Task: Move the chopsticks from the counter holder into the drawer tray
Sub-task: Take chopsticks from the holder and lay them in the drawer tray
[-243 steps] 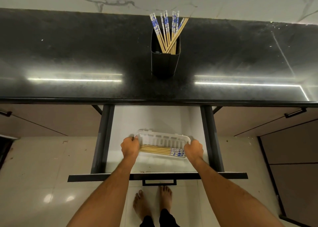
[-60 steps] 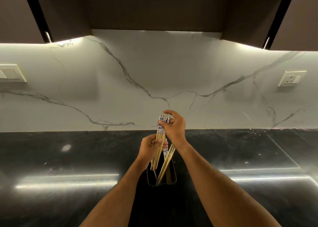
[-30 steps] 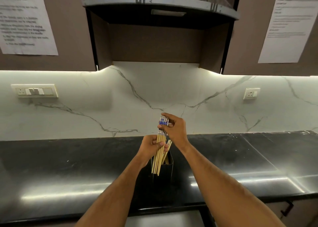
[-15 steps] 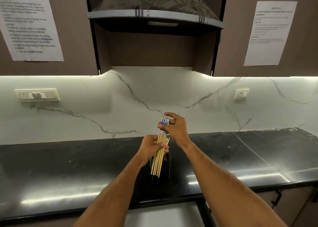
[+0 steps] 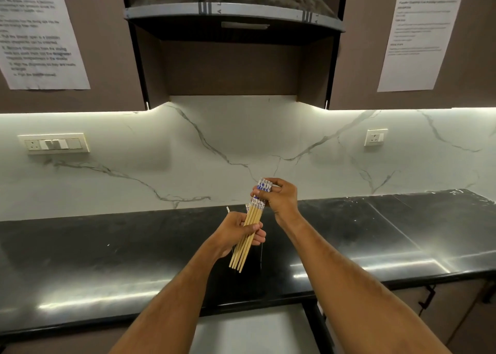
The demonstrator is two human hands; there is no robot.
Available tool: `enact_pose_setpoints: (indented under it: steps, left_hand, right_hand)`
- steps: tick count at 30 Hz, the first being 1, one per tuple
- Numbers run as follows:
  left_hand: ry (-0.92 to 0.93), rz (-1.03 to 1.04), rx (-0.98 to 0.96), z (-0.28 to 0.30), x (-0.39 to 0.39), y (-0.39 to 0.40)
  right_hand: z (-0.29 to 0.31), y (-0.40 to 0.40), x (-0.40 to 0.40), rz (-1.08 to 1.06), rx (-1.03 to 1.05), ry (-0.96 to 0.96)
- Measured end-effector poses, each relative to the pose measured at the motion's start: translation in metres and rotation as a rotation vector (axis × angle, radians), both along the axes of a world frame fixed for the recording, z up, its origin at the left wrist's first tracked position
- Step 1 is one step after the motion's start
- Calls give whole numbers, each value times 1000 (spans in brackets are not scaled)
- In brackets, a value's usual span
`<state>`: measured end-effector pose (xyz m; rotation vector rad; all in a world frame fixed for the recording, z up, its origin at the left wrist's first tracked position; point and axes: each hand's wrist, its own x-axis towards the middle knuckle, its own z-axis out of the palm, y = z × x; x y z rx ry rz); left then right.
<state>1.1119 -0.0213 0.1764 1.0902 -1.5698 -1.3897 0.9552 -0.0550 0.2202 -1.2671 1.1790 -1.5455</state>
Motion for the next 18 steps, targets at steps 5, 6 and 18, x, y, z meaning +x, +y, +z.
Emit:
enact_pose_setpoints:
  steps: [5,6,18]
  left_hand:
    - [-55,15,18,-13,-7,2]
    - [-68,17,22,-17,-8,2]
    - [-552,146,48,-92,-7,4]
  right_hand:
    - [-17,3,-9,6,56,-69]
    - [-22,4,-10,2,69,-78]
    - [-101,16,-38,-50,-19,558]
